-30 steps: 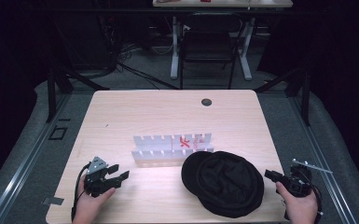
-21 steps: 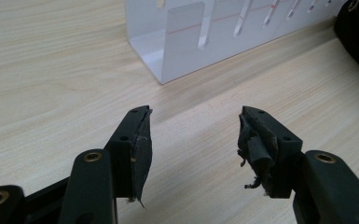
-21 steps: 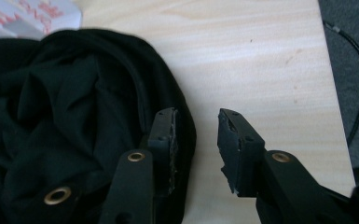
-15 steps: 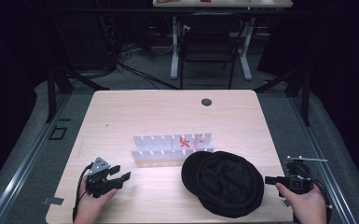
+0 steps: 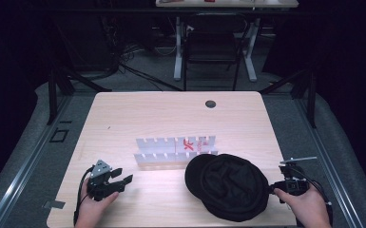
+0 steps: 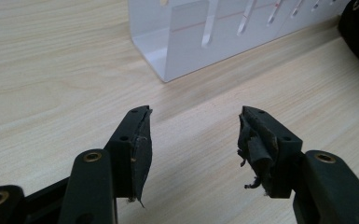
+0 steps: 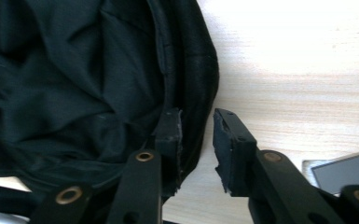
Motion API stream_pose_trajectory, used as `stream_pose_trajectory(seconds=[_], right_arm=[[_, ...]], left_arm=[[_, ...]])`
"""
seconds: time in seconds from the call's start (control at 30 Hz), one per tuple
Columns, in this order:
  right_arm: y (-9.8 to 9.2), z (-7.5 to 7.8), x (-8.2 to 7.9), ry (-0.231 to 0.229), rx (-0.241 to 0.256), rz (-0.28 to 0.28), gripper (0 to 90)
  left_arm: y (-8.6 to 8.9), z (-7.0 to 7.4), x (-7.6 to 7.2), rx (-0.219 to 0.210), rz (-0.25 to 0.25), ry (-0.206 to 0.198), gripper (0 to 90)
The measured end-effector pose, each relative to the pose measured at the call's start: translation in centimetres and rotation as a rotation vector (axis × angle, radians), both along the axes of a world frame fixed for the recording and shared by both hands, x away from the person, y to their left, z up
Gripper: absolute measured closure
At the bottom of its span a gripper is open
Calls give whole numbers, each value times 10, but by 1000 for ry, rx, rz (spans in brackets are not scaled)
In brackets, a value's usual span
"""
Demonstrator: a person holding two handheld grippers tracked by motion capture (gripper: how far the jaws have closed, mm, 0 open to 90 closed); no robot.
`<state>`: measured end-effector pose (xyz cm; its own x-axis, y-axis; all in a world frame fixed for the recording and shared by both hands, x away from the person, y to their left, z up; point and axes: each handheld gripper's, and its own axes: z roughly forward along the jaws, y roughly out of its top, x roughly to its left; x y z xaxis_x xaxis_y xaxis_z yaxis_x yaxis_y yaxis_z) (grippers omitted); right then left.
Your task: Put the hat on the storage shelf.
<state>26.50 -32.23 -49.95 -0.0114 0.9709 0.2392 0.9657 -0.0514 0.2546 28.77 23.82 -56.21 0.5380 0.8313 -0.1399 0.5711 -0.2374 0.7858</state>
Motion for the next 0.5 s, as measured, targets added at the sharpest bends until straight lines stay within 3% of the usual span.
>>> stream_pose_trajectory(seconds=[0.1,0.2,0.33,0.5], right_arm=[[1,-4,4,25,1,5,735],[0,-8,7,42,35,-11,758],[1,-9,12,82,6,7,867],[5,-6,23,53,-47,29,879]], left_arm=[[1,0,0,-2,1,0,442],[0,0,0,-4,4,-4,442],[0,-1,1,0,7,-3,442],[0,-1,1,4,1,7,442]])
